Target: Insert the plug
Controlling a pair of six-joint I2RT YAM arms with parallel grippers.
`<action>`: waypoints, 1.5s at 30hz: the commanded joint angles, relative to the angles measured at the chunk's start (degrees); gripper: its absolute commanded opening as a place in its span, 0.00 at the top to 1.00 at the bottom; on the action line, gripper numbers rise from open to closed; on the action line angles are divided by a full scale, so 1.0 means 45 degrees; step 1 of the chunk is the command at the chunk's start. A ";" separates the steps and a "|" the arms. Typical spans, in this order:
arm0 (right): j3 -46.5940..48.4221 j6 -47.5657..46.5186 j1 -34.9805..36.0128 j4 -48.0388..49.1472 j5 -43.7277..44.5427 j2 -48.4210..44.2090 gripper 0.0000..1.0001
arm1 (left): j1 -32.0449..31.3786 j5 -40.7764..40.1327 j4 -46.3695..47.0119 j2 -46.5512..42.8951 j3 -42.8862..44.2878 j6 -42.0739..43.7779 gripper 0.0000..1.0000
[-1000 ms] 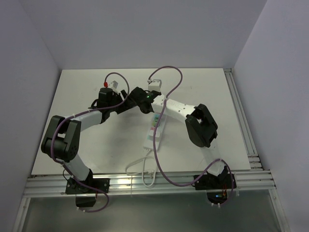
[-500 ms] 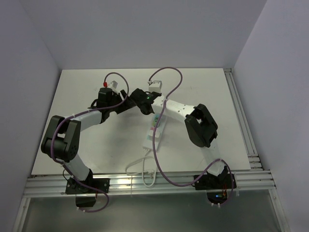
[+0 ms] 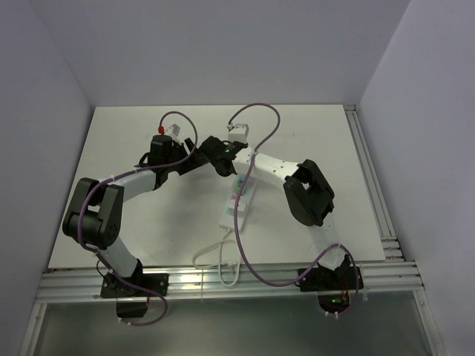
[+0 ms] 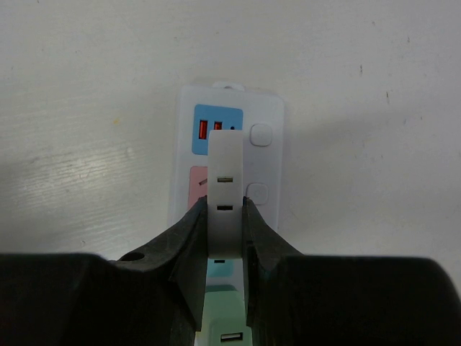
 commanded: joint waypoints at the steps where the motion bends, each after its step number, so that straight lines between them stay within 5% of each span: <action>1: -0.0150 0.0534 0.0078 0.0436 -0.0517 0.0369 1.00 | 0.0056 0.0321 0.0520 -0.0368 -0.0215 0.0252 0.30; 45: -0.3470 0.1101 -0.0333 0.3051 -0.1513 -0.1329 1.00 | 0.0017 0.1121 0.0755 -0.2204 -0.1817 0.0135 0.28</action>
